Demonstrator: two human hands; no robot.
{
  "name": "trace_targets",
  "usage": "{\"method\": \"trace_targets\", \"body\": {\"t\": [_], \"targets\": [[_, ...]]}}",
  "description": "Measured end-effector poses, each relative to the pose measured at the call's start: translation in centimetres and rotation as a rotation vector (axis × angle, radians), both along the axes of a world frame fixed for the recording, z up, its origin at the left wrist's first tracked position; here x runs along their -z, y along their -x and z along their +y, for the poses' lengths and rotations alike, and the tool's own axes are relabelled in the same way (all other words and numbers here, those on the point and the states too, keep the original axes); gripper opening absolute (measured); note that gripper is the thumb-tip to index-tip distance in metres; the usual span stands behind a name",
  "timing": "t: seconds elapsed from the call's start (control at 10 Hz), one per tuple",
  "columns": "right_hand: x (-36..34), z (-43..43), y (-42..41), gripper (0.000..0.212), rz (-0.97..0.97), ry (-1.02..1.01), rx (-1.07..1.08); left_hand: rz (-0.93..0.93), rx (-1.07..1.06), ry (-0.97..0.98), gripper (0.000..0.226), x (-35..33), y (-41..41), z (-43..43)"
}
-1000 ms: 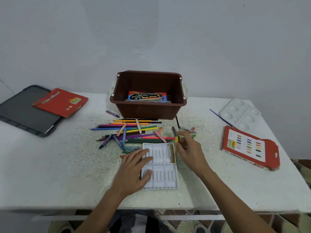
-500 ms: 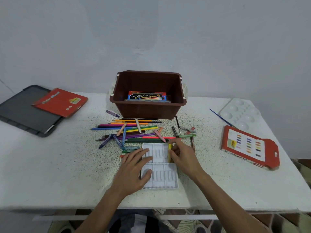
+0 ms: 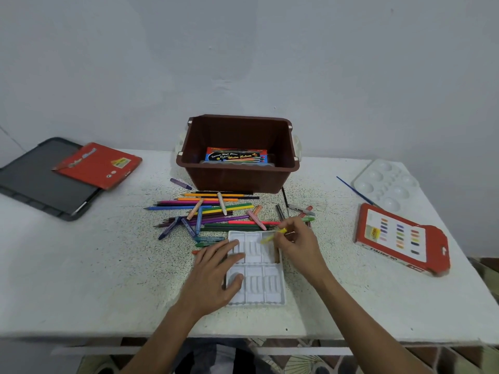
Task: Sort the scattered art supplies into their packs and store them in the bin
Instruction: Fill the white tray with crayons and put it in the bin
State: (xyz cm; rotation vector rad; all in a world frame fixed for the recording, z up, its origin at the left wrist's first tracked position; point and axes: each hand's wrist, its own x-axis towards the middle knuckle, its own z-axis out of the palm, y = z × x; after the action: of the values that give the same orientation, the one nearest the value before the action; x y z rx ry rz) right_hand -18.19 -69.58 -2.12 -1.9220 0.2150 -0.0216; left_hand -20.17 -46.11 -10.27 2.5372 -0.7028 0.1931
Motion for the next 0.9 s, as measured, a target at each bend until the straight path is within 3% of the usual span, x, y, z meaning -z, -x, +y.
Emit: {"method": "trace_targets", "body": {"t": [0.3,0.5,0.6,0.7,0.9], "targets": [[0.18,0.14,0.6,0.006,0.22,-0.696,0.176,-0.009,0.005,0.016,0.04,0.0,-0.05,-0.02],[0.16,-0.3,0.57,0.025,0.343,-0.876,0.095,-0.002,0.004,0.015,0.04,0.04,-0.07,0.01],[-0.2,-0.41,0.62,0.025,0.376,-0.889,0.02,0.002,0.004,0.011,0.041,0.04,-0.08,0.01],[-0.4,-0.25,0.75,0.025,0.355,-0.76,-0.044,0.003,0.005,0.012,0.041,0.02,-0.11,-0.01],[0.29,0.07,0.95,0.004,0.107,-0.251,-0.095,0.002,0.007,0.021,0.04,0.05,-0.1,-0.03]]}}
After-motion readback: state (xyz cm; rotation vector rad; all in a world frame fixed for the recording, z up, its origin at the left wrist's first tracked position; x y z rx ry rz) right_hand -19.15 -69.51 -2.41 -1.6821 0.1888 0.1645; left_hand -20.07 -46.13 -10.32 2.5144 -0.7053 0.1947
